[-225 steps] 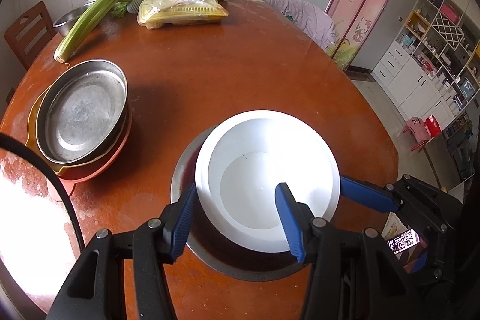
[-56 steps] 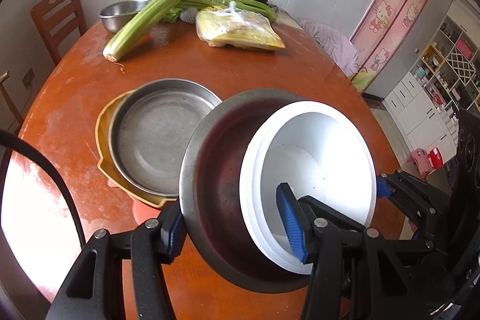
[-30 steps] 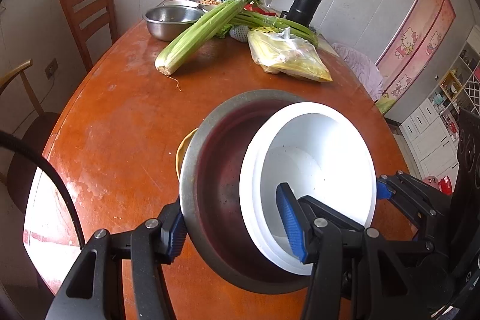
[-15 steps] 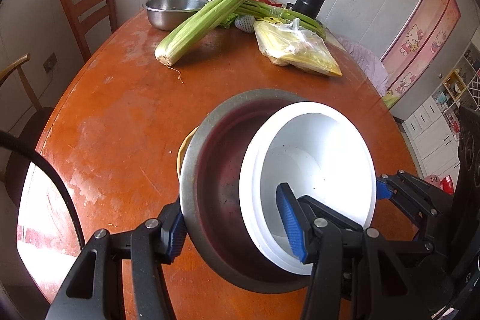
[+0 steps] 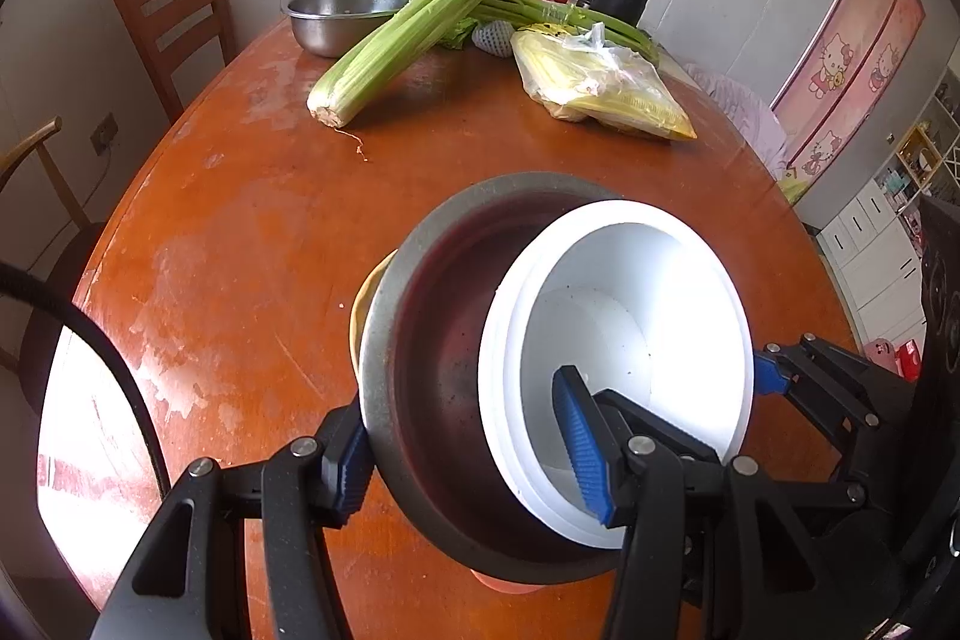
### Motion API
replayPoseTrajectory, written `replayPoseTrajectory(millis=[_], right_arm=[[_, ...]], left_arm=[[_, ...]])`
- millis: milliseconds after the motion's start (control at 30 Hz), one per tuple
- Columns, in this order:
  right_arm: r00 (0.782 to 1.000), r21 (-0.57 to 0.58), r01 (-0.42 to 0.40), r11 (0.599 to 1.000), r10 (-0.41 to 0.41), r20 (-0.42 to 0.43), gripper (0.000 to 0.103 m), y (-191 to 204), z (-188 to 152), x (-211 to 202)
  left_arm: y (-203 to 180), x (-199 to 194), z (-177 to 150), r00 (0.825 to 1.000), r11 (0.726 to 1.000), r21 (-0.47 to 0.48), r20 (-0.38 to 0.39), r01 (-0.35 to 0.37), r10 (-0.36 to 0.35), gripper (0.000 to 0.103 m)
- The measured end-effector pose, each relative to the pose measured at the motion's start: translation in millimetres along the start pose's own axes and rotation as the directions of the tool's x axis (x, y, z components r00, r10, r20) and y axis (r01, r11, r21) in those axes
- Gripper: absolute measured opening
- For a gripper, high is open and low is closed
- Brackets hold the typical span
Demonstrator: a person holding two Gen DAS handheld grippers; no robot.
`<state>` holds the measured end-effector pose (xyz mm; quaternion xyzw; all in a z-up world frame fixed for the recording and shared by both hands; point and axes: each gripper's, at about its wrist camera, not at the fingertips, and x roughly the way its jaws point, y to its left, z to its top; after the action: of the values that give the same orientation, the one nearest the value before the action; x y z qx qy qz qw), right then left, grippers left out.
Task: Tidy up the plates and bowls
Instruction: 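Carry the steel bowl with the left tool over the steel pan stack, then lower the steel bowl onto the steel pan and open the left tool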
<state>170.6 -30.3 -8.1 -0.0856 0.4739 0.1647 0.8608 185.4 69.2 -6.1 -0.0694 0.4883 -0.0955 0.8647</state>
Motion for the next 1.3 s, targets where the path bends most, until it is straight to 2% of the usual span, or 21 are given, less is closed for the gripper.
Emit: replayPoseTrajectory(millis=[433,1067,1300], right_arm=[[0.999,-0.02,0.053,0.998,-0.053,0.004,0.062,0.5,-2.5,0.4],[0.998,-0.013,0.066,0.998,-0.065,0.012,0.062,-2.4,-2.8,-1.3],[0.995,-0.024,0.093,0.995,-0.092,0.023,0.062,-2.0,-1.8,-2.2]], left_arm=[[-2.1,5.3,0.7,1.0,1.0,0.018,0.0,-0.016,0.016,0.055],[-0.6,2.3,0.8,1.0,0.999,0.025,0.01,-0.026,0.025,0.055],[1.2,-3.2,0.1,0.999,0.999,0.024,0.022,-0.036,0.035,0.055]])
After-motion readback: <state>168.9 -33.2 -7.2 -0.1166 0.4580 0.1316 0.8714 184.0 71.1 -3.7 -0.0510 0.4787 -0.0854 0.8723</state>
